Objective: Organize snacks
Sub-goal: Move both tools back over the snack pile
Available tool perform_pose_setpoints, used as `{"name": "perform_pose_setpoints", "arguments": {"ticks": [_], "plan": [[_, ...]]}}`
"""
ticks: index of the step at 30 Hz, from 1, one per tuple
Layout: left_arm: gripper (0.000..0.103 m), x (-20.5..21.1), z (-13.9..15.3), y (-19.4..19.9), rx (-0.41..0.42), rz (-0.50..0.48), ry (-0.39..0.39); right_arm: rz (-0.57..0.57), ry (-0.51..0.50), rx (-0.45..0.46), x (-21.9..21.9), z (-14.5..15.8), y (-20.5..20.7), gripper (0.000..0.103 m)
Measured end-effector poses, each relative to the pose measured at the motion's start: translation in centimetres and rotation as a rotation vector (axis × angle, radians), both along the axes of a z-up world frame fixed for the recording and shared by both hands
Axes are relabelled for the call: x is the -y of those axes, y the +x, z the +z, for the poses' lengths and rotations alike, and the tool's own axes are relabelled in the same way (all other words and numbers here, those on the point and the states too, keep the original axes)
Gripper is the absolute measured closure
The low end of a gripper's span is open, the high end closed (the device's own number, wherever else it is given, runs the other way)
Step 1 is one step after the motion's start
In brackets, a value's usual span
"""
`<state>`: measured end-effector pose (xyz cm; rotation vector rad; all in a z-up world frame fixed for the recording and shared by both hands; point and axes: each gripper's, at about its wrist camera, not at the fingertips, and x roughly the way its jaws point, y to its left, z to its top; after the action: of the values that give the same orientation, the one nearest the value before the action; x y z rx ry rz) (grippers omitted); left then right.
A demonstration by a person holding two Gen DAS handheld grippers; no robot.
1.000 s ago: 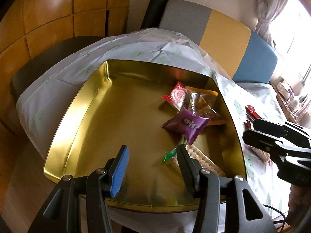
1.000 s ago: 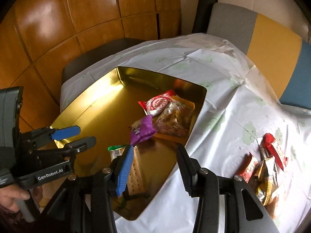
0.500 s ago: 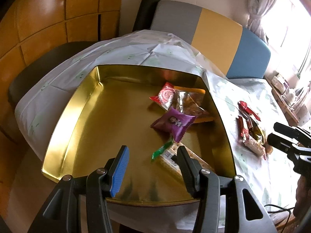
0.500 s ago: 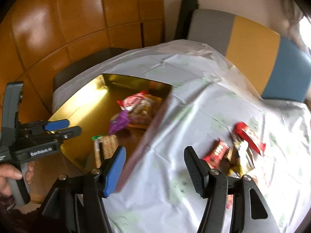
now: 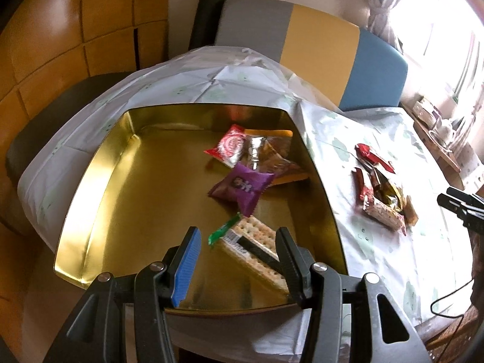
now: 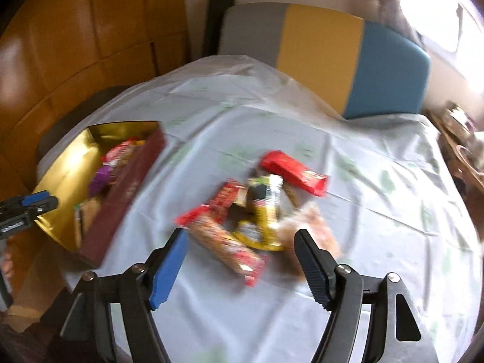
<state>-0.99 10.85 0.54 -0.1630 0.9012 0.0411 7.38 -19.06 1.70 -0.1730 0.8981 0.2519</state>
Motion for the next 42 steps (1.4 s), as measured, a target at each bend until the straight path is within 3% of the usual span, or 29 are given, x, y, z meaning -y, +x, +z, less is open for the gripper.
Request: {"name": "perform_pose_setpoints", "arguments": {"ticks": [4,9,11,17,23,28,31,36,40,42], "plan": [[0.051,1.2,0.4,0.4,-0.004,-0.033,-0.003,-0.133,-0.013,0.010,5.1,-0.6,0.8,0.023],[0.051,3.3,1.2,1.1,-0.003,-0.100,-0.013,-0.409,0.064,-0.055,11.7,-2.5,1.9,0.023],[0.051,4.7,1.4,1.5,-0.002,-0.135,-0.012,-0.449,0.090,-0.047,12.7,-2.3,2.0,0.023],[0.051,9.9,2.2,3.5,0.009,-0.286,0.026,-0.450,0.113,-0.040,13.0,-1.9,1.9,0.023],[0.055,14.6,1.0,7.1,-0.049,-0.392,0.030,-0.414,0.088,-0.023,11.7,-1.6,1.7,0.022],[0.055,17.4,-0.6,10.5,-0.109,-0.440,0.053,-0.390,0.076,-0.012,11.2,-1.3,1.5,0.022],[0.063,19.0,-2.0,12.6,-0.166,-0.484,0.042,-0.375,0.079,-0.005,10.9,-1.1,1.4,0.021],[0.063,21.2,-4.4,15.6,-0.240,-0.514,0.077,-0.362,0.083,0.015,10.6,-0.6,1.3,0.019],[0.063,21.8,-5.3,17.2,-0.266,-0.514,0.028,-0.360,0.097,0.017,10.7,-0.4,1.4,0.018],[0.063,22.4,-5.7,17.9,-0.260,-0.509,0.056,-0.365,0.106,0.015,10.9,-0.3,1.4,0.017]]}}
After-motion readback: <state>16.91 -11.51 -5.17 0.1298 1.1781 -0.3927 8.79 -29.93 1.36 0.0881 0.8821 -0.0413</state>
